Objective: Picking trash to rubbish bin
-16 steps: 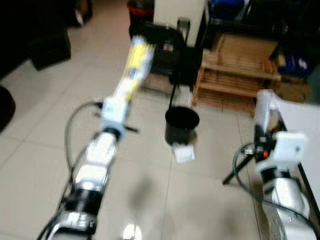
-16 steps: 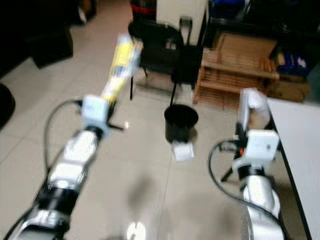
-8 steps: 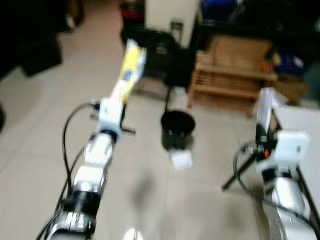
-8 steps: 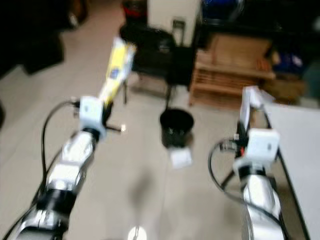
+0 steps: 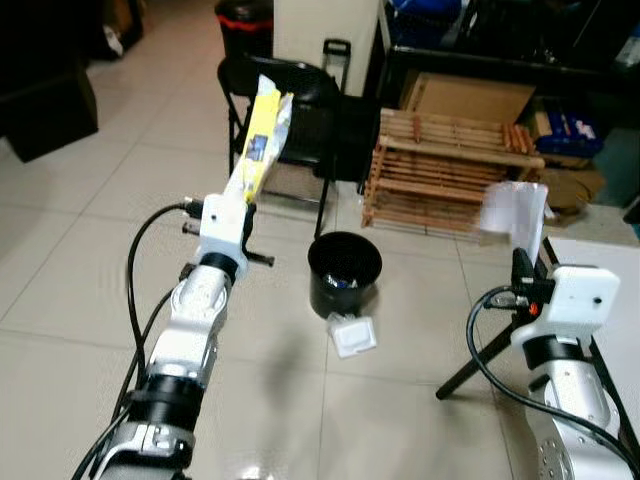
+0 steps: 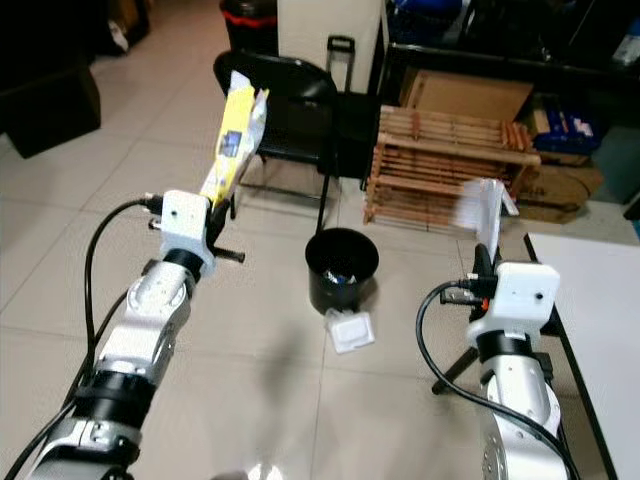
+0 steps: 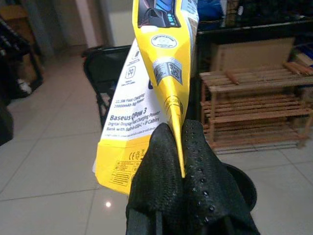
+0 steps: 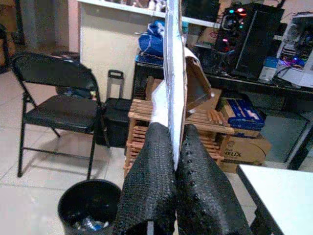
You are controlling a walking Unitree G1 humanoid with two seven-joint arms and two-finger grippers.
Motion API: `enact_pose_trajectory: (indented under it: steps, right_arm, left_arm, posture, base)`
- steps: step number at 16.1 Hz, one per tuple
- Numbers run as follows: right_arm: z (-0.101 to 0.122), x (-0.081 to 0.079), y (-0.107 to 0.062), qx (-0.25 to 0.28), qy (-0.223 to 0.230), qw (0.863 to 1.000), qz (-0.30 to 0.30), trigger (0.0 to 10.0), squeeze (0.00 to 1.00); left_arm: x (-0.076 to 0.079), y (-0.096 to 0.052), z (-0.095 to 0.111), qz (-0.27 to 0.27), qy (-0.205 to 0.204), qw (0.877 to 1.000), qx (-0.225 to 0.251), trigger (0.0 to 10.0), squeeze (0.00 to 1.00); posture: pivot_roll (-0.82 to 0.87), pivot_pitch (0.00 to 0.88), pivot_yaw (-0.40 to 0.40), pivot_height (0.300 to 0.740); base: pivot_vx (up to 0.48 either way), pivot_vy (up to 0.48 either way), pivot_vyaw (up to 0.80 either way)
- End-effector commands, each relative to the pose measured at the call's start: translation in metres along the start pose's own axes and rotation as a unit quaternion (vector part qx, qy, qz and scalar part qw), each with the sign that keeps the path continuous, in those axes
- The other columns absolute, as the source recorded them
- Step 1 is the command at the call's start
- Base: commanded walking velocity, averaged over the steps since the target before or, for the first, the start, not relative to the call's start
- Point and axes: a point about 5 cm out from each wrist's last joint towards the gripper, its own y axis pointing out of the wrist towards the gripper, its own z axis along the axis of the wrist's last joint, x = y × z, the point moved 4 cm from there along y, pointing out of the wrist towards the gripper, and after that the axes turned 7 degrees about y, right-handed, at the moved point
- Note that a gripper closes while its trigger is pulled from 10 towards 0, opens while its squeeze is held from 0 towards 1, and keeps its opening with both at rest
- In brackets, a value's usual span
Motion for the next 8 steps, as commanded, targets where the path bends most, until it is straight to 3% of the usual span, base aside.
enact_pose_trajectory:
  steps: [1, 8]
  right_arm:
    - [0.0028, 0.0090, -0.0003, 0.004, -0.008, 1.000, -0.013, 10.0, 0.00]
    - [0.0017, 0.0081, -0.0002, 0.004, -0.008, 1.000, -0.012, 10.0, 0.00]
  left_arm:
    - [0.0139, 0.0013, 0.0042, -0.018, 0.002, 1.000, 0.006, 10.0, 0.00]
    - [0.0139, 0.0016, 0.0036, -0.019, 0.002, 1.000, 0.005, 10.0, 0.00]
  posture:
    - [0.16, 0.080, -0.047, 0.740]
    - [0.16, 0.082, -0.047, 0.740]
  base:
    - [0.454, 0.000, 0.00]
    - [0.453, 0.000, 0.00]
